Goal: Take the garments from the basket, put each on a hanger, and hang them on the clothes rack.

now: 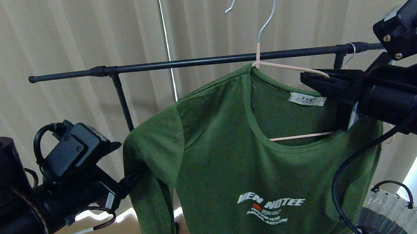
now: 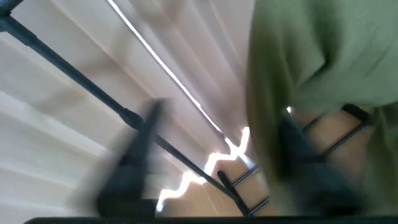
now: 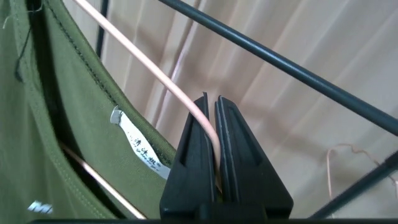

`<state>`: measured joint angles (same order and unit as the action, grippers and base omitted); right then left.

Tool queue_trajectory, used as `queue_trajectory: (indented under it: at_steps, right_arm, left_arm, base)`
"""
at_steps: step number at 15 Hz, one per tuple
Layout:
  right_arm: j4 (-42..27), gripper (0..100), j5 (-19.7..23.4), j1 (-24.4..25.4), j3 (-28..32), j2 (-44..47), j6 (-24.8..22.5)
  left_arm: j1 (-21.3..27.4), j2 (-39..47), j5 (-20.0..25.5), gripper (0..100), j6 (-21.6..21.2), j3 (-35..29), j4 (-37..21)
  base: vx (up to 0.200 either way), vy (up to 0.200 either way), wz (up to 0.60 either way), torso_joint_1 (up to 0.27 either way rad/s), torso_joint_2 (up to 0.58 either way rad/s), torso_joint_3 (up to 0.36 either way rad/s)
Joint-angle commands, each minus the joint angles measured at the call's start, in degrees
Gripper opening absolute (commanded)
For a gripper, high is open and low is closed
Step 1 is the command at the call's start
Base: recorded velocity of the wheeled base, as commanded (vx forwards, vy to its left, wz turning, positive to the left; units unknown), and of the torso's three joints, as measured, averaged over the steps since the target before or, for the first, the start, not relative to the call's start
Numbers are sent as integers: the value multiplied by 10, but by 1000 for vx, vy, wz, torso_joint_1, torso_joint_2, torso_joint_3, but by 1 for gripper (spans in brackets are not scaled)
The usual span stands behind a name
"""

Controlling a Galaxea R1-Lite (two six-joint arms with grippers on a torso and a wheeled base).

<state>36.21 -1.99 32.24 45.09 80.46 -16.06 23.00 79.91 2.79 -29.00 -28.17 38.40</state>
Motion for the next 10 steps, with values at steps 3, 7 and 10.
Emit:
queue_trajectory:
  at_steps: [3, 7, 10]
  right_arm:
    - [0, 0, -2, 0, -1, -1, 0]
    - [0, 0, -7, -31, 1, -4, -1]
    - [0, 0, -6, -53, 2, -4, -1]
  left_arm:
    - [-24, -6, -2, 0, -3, 12, 0]
    - [-96, -31, -2, 0, -11, 39, 0]
    - [-119, -46, 0, 0, -11, 42, 0]
  base:
    - [0, 0, 0, 0, 0, 0]
    - [0, 0, 0, 0, 0, 0]
    - [0, 0, 0, 0, 0, 0]
